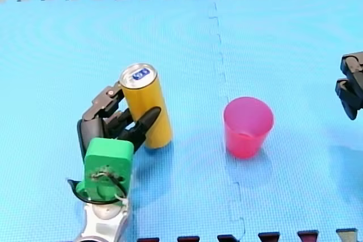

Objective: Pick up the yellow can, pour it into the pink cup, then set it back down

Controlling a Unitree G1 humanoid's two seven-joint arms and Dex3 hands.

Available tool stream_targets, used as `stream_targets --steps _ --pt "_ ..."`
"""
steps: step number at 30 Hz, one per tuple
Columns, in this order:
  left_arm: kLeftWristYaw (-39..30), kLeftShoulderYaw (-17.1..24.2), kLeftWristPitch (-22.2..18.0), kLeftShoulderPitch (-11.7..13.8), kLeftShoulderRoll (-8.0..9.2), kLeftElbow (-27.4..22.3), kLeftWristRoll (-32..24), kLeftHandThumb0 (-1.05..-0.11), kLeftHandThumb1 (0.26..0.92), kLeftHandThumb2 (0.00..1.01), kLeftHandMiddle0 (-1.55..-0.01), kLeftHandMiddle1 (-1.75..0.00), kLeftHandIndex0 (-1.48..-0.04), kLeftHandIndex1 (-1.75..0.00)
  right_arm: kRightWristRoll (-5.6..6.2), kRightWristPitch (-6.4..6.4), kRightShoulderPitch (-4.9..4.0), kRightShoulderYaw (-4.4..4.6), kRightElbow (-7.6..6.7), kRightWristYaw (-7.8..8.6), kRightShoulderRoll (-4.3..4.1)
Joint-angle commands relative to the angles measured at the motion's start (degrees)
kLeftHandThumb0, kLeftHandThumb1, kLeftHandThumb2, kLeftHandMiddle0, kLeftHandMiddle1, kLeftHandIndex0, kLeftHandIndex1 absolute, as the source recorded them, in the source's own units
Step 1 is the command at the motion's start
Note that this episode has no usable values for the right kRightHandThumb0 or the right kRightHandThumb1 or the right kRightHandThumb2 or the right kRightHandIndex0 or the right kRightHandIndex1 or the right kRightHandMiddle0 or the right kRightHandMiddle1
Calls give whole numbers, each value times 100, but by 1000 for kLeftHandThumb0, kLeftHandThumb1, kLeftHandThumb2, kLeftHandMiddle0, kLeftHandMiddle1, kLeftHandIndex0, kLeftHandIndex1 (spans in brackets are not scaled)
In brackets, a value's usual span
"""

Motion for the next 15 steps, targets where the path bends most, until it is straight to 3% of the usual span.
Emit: stream_targets --steps 1,8,15 --pt "173 -78 -65 -7 40 25 118 -339 831 1 -1277 0 -1165 0 16 -26 11 -12 -14 -7 -16" --pt "669 -265 -20 -29 93 88 449 -332 833 1 -1271 0 -1162 0 28 -18 3 -22 -15 27 -50" --pt "922 -333 -23 -37 39 184 540 -331 837 2 -1240 0 -1155 0 32 0 -1 -42 9 48 -86"
